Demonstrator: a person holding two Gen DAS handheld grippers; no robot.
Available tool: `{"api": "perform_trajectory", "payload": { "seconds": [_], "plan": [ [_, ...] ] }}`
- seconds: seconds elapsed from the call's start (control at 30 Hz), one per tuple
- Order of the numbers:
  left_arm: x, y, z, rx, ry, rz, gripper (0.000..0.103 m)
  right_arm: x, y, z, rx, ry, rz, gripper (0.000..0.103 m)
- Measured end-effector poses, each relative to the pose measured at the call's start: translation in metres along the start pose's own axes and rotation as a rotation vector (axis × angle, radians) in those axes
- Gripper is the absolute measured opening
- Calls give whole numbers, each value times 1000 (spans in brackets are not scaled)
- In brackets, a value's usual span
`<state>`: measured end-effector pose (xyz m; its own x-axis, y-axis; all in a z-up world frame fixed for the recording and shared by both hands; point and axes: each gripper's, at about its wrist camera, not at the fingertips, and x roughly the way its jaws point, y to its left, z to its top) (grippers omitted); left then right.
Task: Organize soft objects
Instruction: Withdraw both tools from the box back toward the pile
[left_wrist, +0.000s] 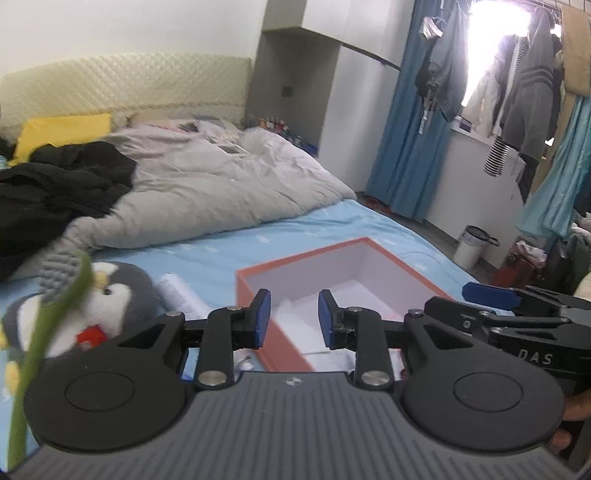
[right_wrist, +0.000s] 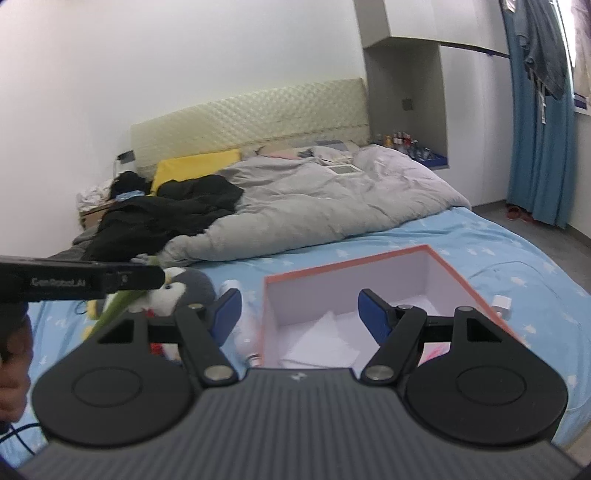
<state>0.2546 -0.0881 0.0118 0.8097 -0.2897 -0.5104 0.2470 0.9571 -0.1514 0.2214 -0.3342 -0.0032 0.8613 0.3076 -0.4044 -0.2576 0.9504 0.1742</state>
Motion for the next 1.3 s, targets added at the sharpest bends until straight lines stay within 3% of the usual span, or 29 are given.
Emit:
{"api": "perform_trajectory", "payload": {
  "seconds": [0.33,0.63,1.3],
  "plan": [
    [-49,33,-42,-56,-23,60,33,-14,45,-22,-30,-24,57,72],
    [-78,58,-83,-125,1,94,33,-16,77,-47,-18,13,96,72],
    [-73,99,-144,-241,90,194,33,8,110,-95,-76,114,158,72]
  ]
}}
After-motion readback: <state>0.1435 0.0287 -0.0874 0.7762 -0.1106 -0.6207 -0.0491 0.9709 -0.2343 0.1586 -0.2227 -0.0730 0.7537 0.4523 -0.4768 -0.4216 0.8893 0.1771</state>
